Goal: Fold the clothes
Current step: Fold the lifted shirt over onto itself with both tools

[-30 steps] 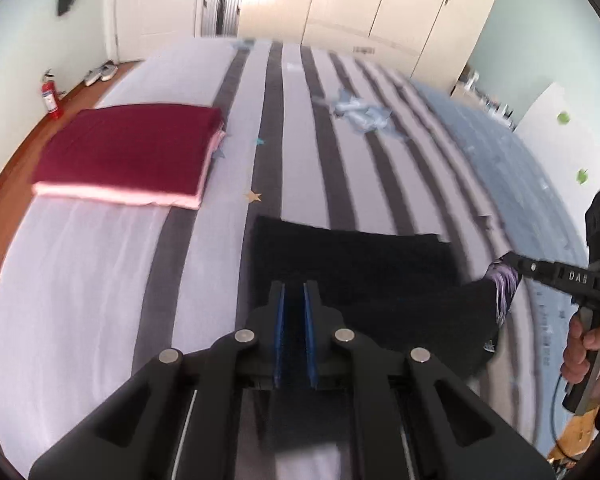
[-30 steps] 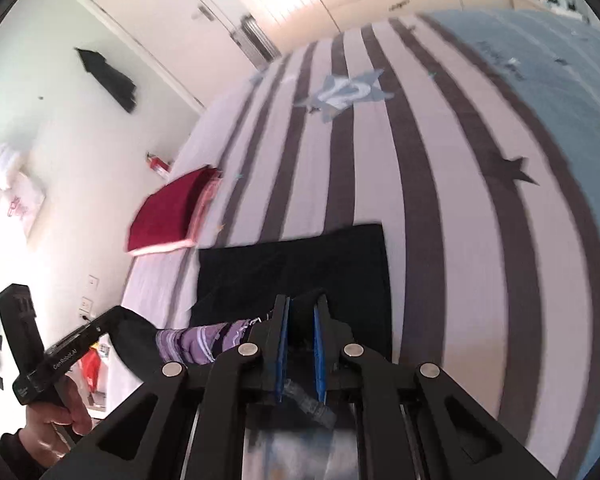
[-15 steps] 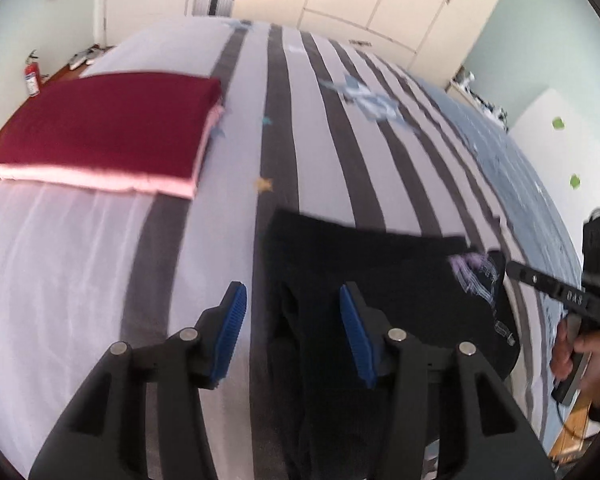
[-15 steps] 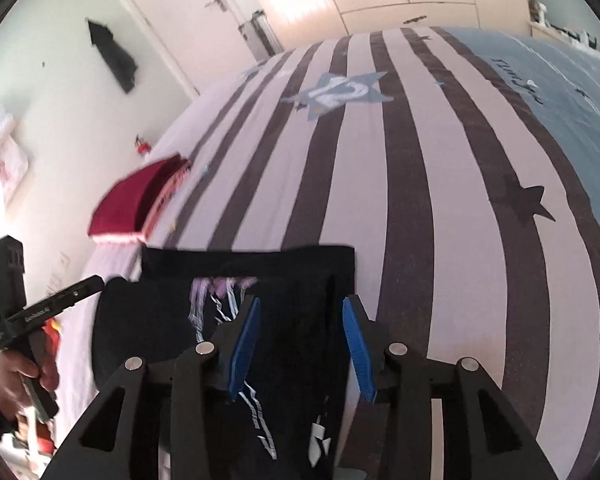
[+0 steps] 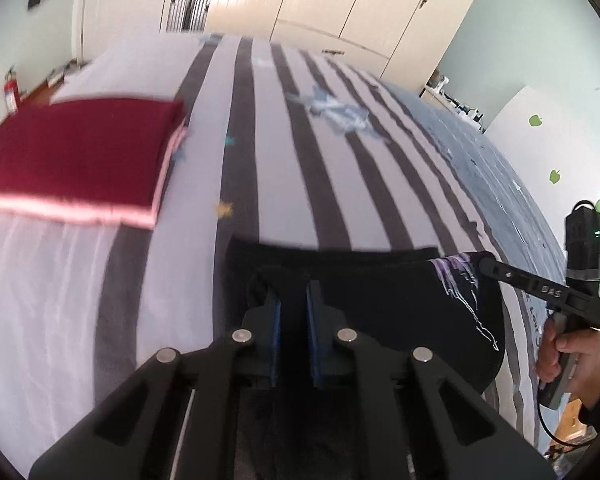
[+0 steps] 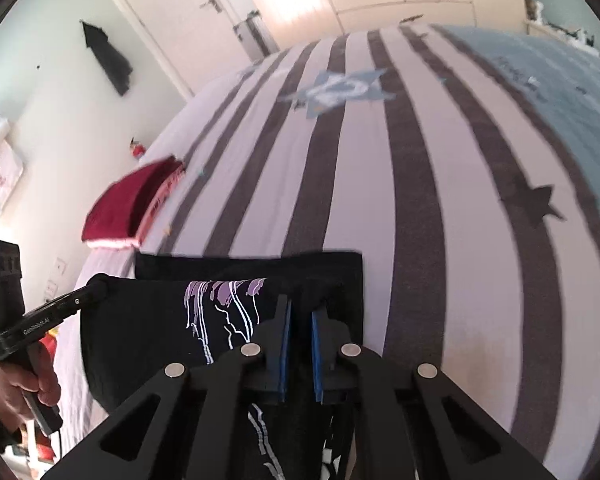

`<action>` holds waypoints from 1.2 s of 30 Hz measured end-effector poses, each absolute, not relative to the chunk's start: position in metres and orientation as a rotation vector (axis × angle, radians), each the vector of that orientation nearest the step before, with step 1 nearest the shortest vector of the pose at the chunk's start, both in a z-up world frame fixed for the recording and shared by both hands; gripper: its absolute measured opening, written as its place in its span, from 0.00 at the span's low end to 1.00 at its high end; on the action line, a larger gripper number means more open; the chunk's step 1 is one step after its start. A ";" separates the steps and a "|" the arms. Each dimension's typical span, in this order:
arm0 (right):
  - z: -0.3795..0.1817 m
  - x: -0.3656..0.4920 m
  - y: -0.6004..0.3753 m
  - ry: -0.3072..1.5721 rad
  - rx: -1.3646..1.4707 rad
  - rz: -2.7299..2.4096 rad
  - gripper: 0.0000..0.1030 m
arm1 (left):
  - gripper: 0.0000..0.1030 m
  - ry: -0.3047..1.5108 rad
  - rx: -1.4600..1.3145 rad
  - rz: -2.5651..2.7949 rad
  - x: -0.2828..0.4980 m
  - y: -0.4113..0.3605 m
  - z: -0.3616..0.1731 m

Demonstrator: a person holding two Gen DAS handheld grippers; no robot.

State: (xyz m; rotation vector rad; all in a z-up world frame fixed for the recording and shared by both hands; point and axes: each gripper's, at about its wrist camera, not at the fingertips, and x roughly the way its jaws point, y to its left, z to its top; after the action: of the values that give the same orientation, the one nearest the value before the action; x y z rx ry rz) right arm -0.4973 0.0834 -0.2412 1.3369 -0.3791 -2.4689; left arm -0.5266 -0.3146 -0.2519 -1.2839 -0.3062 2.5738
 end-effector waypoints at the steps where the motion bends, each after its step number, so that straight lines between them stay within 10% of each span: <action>1: -0.234 -0.497 0.085 -0.395 1.323 -2.485 0.07 | 0.09 -0.298 -1.280 2.578 -0.532 -0.316 -0.248; 36: -0.254 -0.529 0.005 -0.162 1.311 -2.510 0.13 | 0.17 -0.232 -1.385 2.624 -0.570 -0.233 -0.273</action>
State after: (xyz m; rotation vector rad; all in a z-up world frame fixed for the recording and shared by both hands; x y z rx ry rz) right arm -0.5291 0.0053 -0.2538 1.3110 -0.1620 -2.5097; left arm -0.5699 -0.2333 -0.2734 -1.3848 -0.2315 2.6240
